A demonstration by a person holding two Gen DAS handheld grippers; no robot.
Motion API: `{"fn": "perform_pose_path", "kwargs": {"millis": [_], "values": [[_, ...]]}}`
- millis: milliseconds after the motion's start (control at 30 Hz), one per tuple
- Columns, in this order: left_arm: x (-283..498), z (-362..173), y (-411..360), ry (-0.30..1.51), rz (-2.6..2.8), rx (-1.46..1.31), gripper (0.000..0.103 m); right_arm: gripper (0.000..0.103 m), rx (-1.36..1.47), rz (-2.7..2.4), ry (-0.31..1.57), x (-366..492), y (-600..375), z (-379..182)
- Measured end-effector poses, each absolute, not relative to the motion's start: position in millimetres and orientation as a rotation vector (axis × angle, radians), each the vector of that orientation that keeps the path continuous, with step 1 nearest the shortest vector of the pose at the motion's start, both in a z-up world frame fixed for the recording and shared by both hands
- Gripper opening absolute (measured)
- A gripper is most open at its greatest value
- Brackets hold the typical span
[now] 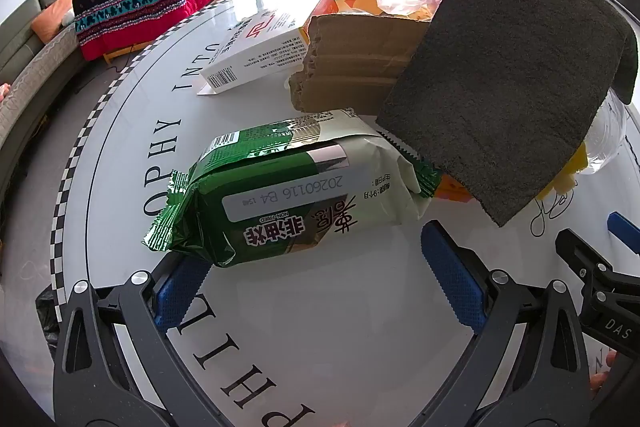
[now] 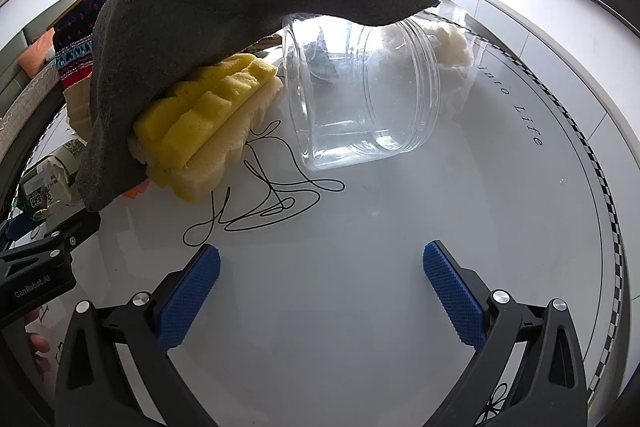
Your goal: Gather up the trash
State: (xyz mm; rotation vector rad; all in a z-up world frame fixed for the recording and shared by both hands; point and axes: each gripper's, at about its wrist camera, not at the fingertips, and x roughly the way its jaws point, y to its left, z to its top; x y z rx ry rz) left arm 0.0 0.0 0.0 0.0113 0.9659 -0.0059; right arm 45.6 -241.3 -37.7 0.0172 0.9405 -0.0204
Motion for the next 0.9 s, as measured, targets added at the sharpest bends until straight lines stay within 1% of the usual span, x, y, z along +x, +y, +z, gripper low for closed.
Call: {"fn": "perform_pose_path", "kwargs": {"millis": [900], "values": [[0.2, 0.5, -0.3, 0.965, -0.005, 0.013, 0.097, 0.101, 0.021, -0.018, 0.939, 45.9, -241.1, -37.6]]}}
